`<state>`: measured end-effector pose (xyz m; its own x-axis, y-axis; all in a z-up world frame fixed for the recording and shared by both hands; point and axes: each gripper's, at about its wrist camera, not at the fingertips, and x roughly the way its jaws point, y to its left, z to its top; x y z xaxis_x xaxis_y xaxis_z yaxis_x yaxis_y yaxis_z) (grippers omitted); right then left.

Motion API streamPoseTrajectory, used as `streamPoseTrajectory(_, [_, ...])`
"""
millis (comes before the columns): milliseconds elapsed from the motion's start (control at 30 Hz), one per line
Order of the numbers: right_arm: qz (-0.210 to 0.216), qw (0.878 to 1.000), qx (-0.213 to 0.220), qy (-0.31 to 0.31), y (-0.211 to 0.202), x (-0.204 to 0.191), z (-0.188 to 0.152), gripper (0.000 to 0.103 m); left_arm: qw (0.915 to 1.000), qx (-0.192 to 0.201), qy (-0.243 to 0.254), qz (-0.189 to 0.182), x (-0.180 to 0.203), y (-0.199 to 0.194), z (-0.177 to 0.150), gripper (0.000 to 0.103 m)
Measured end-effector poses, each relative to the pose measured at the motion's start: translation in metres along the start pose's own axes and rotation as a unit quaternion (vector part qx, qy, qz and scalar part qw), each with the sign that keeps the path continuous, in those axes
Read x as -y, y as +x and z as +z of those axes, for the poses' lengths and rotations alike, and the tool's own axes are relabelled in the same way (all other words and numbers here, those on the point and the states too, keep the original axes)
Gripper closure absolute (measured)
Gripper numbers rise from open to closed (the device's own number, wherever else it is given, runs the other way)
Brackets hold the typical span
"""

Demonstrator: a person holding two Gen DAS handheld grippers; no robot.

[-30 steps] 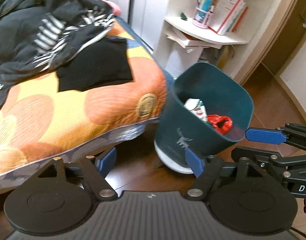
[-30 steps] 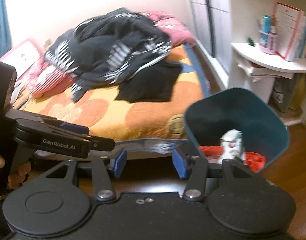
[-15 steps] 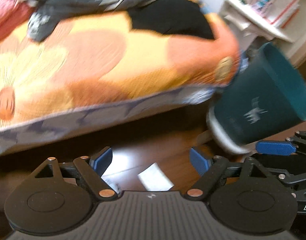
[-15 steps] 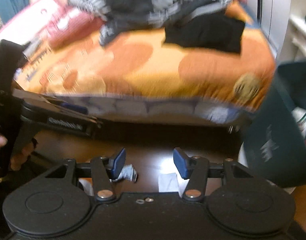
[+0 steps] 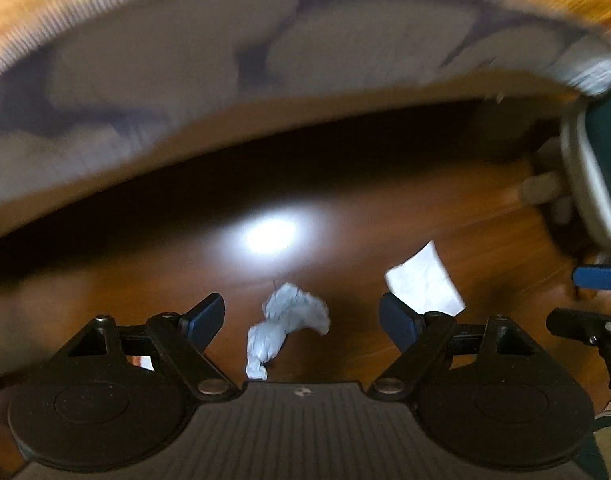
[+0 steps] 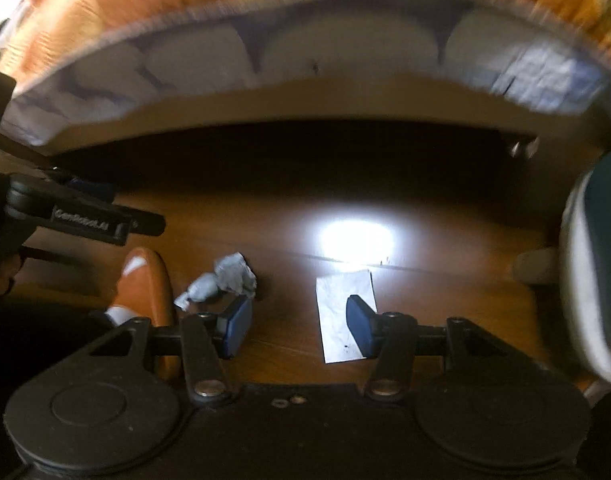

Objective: Collect trash
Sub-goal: 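Move both tools back under the bed toward the crumpled paper and tissue, then grasp the crumpled white paper with the left tool while the right tool grasps the white tissue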

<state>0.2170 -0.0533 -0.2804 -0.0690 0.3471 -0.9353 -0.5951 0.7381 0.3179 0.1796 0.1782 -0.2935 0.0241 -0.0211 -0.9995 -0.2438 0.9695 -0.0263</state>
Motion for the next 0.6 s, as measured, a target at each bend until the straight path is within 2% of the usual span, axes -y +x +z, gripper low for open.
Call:
streamPoseTrajectory(100, [-0.005,1.000,-0.028,-0.005,0.039,0.005,0.004,0.050,0.9991,-0.042,0.004,0.000,-0.003,0.039,0.003,0.019])
streamPoseTrajectory(233, [-0.026,0.998,-0.049,-0.035,0.087,0.008,0.002,0.050,0.9964,-0.075,0.035,0.018,-0.001,0.085,0.005,0.019])
streamPoseTrajectory(367, [-0.041,0.995,-0.074,-0.049,0.129,0.015,0.000,0.050,0.9928,-0.110,0.044,0.020,-0.008,0.130,0.005,0.019])
streamPoseTrajectory(600, [-0.050,0.990,-0.110,-0.076,0.186,0.020,-0.005,0.050,0.9840,-0.136,0.111,0.027,-0.003,0.190,-0.003,0.019])
